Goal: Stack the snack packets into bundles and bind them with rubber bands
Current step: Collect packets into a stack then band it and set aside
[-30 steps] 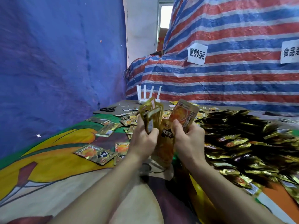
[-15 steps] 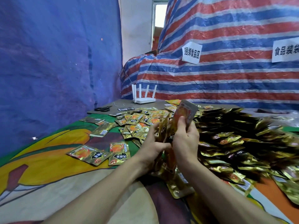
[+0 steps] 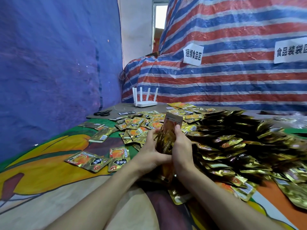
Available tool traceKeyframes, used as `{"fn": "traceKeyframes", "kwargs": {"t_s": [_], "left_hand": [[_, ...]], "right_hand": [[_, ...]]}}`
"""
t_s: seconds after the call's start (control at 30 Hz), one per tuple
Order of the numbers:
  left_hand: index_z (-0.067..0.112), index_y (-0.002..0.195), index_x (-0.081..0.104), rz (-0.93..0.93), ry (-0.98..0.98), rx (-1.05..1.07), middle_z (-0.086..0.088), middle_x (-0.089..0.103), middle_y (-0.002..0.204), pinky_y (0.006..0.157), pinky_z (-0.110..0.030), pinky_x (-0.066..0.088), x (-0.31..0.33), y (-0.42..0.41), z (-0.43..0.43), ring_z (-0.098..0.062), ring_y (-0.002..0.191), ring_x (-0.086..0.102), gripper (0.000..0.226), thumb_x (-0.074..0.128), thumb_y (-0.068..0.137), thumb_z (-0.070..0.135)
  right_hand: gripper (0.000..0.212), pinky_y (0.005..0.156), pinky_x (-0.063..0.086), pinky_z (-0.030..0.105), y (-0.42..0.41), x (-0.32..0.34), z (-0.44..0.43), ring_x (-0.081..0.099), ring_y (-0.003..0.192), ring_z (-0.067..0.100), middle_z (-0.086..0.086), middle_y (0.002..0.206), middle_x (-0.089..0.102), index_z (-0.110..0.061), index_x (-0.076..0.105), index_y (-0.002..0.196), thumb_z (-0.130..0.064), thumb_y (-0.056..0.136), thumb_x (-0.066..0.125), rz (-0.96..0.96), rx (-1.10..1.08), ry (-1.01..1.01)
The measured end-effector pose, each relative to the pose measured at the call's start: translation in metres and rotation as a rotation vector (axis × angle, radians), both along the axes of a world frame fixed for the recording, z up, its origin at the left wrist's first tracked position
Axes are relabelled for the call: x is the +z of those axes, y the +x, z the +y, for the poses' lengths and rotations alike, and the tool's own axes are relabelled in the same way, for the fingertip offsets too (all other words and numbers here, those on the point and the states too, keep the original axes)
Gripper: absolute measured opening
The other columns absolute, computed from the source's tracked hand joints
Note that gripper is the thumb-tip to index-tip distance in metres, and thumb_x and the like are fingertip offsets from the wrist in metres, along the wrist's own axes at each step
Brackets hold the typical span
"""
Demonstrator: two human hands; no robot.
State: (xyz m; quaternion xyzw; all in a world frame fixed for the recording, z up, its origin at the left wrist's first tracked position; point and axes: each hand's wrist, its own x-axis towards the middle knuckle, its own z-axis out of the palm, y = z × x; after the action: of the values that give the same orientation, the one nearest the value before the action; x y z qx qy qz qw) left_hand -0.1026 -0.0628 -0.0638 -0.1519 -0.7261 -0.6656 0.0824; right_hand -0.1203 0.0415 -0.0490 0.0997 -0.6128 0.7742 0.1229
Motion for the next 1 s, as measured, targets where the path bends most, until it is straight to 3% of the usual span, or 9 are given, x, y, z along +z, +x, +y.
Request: {"fn": "traceKeyframes", "kwargs": {"t_s": [0.13, 0.27, 0.4, 0.5, 0.63, 0.7, 0.8, 0.87, 1.0], "left_hand": [[0.010, 0.135, 0.031, 0.063, 0.161, 0.195, 0.001, 0.071, 0.090, 0.067, -0.024, 0.058, -0.003, -0.007, 0.000, -0.006, 0.075, 0.072, 0.077, 0.070, 0.077, -0.023], [0.008, 0.130, 0.039, 0.050, 0.304, 0.210, -0.009, 0.071, 0.099, 0.072, -0.030, 0.058, -0.003, -0.011, -0.001, -0.017, 0.087, 0.072, 0.072, 0.079, 0.073, -0.010], [0.017, 0.135, 0.039, 0.020, 0.282, 0.161, -0.008, 0.074, 0.100, 0.076, -0.032, 0.058, -0.002, -0.008, 0.001, -0.021, 0.094, 0.073, 0.085, 0.080, 0.060, 0.013], [0.030, 0.132, 0.037, 0.109, 0.095, 0.190, 0.000, 0.072, 0.098, 0.075, -0.020, 0.054, -0.002, -0.009, 0.000, -0.006, 0.086, 0.072, 0.084, 0.081, 0.060, 0.024], [0.038, 0.121, 0.047, 0.132, 0.045, 0.303, -0.003, 0.071, 0.105, 0.089, -0.037, 0.058, -0.002, -0.006, 0.002, -0.016, 0.094, 0.072, 0.088, 0.084, 0.043, 0.051], [0.041, 0.142, 0.030, 0.185, 0.072, 0.312, -0.009, 0.064, 0.116, 0.094, -0.042, 0.056, -0.001, -0.006, 0.001, -0.024, 0.101, 0.072, 0.112, 0.084, 0.044, 0.046], [0.058, 0.147, 0.015, 0.271, 0.086, 0.292, -0.014, 0.065, 0.114, 0.087, -0.042, 0.059, 0.002, -0.004, 0.000, -0.026, 0.092, 0.073, 0.120, 0.082, 0.050, 0.033], [0.061, 0.147, 0.017, 0.323, 0.077, 0.273, -0.013, 0.068, 0.103, 0.079, -0.037, 0.060, 0.003, 0.000, 0.000, -0.024, 0.081, 0.072, 0.118, 0.081, 0.055, 0.021], [0.038, 0.146, 0.037, 0.411, 0.009, 0.188, 0.012, 0.060, 0.089, 0.061, -0.021, 0.047, 0.004, 0.001, 0.001, -0.006, 0.064, 0.054, 0.099, 0.068, 0.061, -0.001]], "right_hand": [[0.059, 0.100, 0.053, 0.051, 0.001, -0.004, -0.004, 0.072, 0.102, 0.029, 0.011, 0.101, 0.077, -0.015, 0.079, 0.093, -0.057, 0.085, 0.038, 0.001, 0.077, 0.027], [0.054, 0.098, 0.054, 0.041, 0.005, -0.010, -0.012, 0.074, 0.101, 0.019, 0.002, 0.098, 0.079, -0.031, 0.083, 0.086, -0.059, 0.091, 0.037, -0.010, 0.206, -0.010], [0.054, 0.079, 0.058, 0.032, 0.001, -0.012, -0.009, 0.075, 0.093, 0.020, 0.009, 0.096, 0.079, -0.016, 0.082, 0.090, -0.047, 0.102, 0.040, -0.102, 0.242, -0.111], [0.049, 0.085, 0.060, 0.038, 0.005, -0.007, -0.007, 0.073, 0.097, 0.032, 0.018, 0.099, 0.077, -0.007, 0.080, 0.094, -0.040, 0.076, 0.047, -0.143, 0.233, -0.099], [0.064, 0.102, 0.049, 0.059, 0.007, -0.005, -0.009, 0.062, 0.114, 0.048, 0.032, 0.116, 0.067, 0.007, 0.070, 0.108, -0.036, 0.065, 0.049, -0.229, 0.160, -0.171], [0.058, 0.101, 0.050, 0.059, 0.006, -0.006, -0.010, 0.062, 0.112, 0.047, 0.031, 0.114, 0.067, 0.004, 0.070, 0.104, -0.035, 0.067, 0.050, -0.207, 0.108, -0.146], [0.023, 0.078, 0.049, 0.042, 0.006, -0.009, -0.008, 0.059, 0.084, 0.032, 0.014, 0.080, 0.062, -0.018, 0.067, 0.067, -0.019, 0.085, 0.054, -0.144, 0.054, -0.077], [0.045, 0.073, 0.041, 0.038, 0.004, -0.011, -0.004, 0.049, 0.078, 0.022, 0.004, 0.069, 0.050, -0.023, 0.058, 0.049, -0.005, 0.090, 0.053, -0.111, 0.081, -0.039], [0.048, 0.058, 0.041, 0.022, 0.011, -0.006, 0.002, 0.048, 0.057, 0.010, -0.004, 0.053, 0.050, -0.019, 0.056, 0.043, -0.002, 0.087, 0.056, -0.037, 0.091, 0.086]]}}
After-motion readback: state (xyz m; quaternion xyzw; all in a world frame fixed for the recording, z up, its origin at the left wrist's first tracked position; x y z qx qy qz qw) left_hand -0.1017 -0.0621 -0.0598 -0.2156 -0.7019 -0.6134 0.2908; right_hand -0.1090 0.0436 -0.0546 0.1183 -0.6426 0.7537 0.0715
